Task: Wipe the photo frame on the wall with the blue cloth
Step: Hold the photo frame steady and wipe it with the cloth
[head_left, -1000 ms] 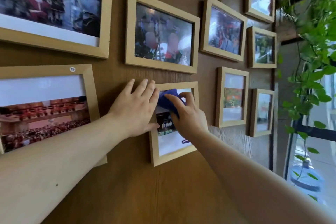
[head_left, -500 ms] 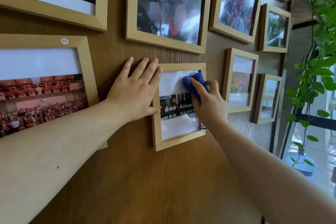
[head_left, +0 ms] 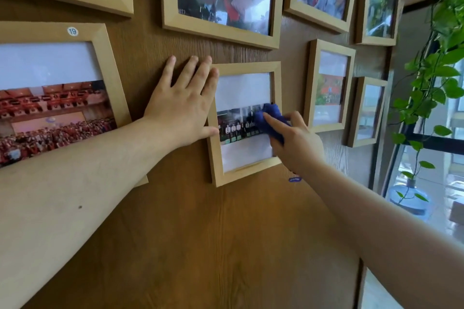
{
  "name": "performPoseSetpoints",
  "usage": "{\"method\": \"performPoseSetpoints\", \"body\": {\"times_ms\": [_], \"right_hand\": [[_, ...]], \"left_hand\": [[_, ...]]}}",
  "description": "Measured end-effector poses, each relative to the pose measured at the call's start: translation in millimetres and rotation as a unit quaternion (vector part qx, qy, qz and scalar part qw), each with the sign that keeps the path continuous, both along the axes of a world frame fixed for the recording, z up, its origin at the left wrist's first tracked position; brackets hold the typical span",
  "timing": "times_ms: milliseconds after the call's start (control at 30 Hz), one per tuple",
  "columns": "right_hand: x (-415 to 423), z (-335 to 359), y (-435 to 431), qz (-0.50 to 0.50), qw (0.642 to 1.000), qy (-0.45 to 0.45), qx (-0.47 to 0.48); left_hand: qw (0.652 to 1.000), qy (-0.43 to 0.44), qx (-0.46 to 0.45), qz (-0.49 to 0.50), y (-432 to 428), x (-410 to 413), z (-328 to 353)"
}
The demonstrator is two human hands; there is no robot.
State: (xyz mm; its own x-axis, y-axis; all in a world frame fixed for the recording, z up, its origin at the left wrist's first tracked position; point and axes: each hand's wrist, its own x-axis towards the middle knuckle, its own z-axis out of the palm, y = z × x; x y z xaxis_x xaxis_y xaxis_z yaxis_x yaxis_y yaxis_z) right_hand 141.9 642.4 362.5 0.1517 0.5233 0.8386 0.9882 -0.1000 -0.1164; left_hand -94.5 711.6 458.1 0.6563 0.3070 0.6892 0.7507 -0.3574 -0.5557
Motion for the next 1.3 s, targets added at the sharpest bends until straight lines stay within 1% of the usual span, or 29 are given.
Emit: {"method": "performPoseSetpoints", "body": {"times_ms": [67,133,200,267,400,533,600,633,700,800,933,1067,1167,1300], "right_hand": [[-11,0,-2,0.022,0.999,-0.021,-0.011],[-27,0,-4,0.077,0.994,-0.072,-0.032],[-40,-1,-5,0.120,0.982,-0.124,-0.075],[-41,-1,-5,0.128,0.978,-0.140,-0.089],[-17,-5,-7,0.065,0.988,-0.127,-0.064],[-5,-9,-10,-0.026,0.998,-0.049,-0.040],[-11,-11,-10,-0.009,0.999,-0.038,-0.036],[-16,-13,-10,0.020,0.997,-0.054,-0.044],[-26,-17,-11,0.075,0.986,-0.122,-0.091],[-31,-22,-12,0.106,0.963,-0.202,-0.141],[-15,-24,-17,0.066,0.952,-0.242,-0.175],[2,-24,-26,-0.011,0.959,-0.228,-0.168],[6,-22,-35,-0.069,0.958,-0.224,-0.168],[7,-14,-46,-0.130,0.956,-0.222,-0.140]], "left_hand": [[1.000,-0.001,0.001,0.000,-1,1,0],[1.000,-0.002,0.004,0.001,-1,2,0],[1.000,-0.004,0.007,0.003,-2,1,0],[1.000,-0.002,0.007,0.005,-3,0,0],[1.000,-0.002,0.000,0.009,-4,1,1],[1.000,0.002,-0.005,0.015,-4,1,0],[1.000,0.001,-0.008,0.014,-5,1,1],[1.000,0.000,-0.009,0.014,-5,1,0],[1.000,-0.001,-0.011,0.014,-5,1,0],[1.000,-0.002,-0.008,0.007,-5,1,-1],[1.000,-0.007,-0.004,0.001,-2,-1,0],[1.000,-0.014,-0.012,0.007,-3,3,-3],[0.999,-0.021,-0.012,0.021,-10,8,-3],[0.999,0.022,0.029,-0.004,-23,17,-6]]}}
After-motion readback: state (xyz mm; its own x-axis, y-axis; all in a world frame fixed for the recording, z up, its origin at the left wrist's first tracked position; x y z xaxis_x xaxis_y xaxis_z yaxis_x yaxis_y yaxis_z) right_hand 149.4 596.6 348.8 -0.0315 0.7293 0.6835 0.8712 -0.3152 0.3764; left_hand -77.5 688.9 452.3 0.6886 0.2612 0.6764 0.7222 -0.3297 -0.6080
